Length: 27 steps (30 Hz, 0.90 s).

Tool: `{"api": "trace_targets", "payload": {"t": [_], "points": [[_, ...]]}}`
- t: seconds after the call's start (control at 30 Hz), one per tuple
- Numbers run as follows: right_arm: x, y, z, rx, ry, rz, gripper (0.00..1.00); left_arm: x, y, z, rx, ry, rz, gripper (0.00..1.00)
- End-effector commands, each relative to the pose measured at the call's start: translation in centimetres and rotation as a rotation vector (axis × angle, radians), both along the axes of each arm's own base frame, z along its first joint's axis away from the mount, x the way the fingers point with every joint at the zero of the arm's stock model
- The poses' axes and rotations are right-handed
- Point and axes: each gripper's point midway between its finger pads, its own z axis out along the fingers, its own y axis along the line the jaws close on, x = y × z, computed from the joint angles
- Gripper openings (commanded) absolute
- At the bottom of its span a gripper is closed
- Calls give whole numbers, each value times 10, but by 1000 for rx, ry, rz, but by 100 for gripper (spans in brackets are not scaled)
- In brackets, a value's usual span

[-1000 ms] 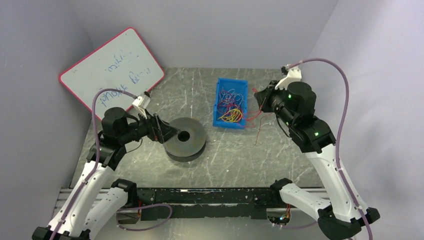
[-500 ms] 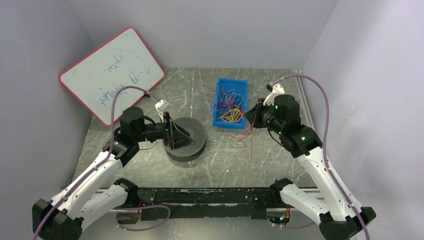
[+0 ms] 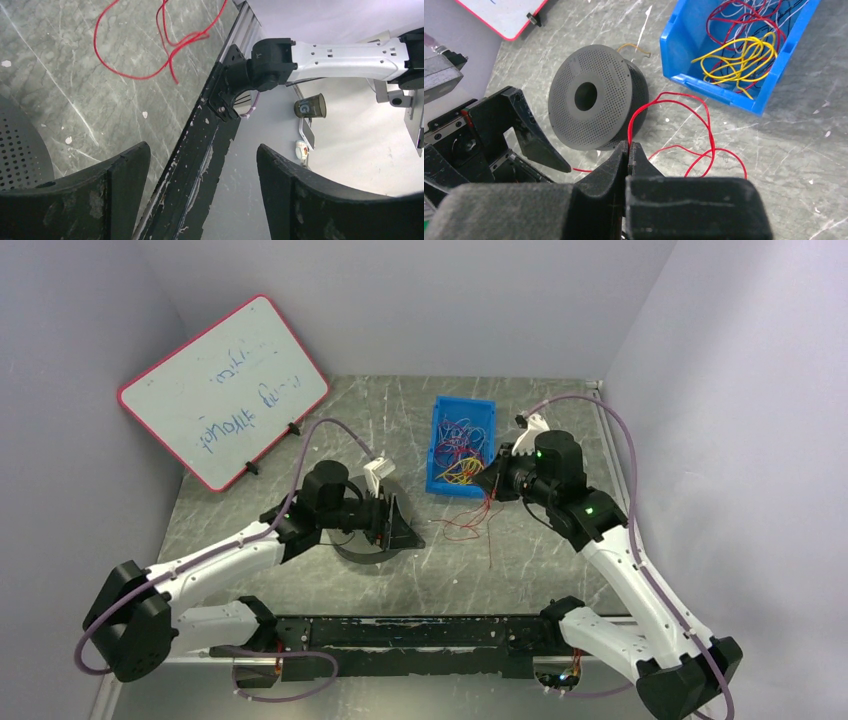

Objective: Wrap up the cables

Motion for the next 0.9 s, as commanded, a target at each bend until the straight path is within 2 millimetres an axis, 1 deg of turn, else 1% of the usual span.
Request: {"api": "trace_targets", "payload": {"t": [0.0,0.17,0.3,0.33,0.43,0.57,0.73,0.87], "points": [[-1,13,-1,41,5,47,0,18,-18,28,-85,-58,49,81],[-3,20,-8,46,26,66,0,26,-26,30,-117,-29,89,74],[-5,26,-10,53,29,83,0,32,-32,26,-116,-4,103,71],[-7,30,-10,51,32,94,0,31,-33,25,-118,2,97,70],[-8,33,-10,43,26,93,0,29,-38,26,-125,7,77,67],[-9,38,-8,48,21,101,0,28,-40,19,-97,15,71,63],[-8,37,-7,33,10,82,0,26,-40,12,-76,21,70,54],[-7,36,-3,32,0,78,0,25,-38,5,-49,29,72,52]]}}
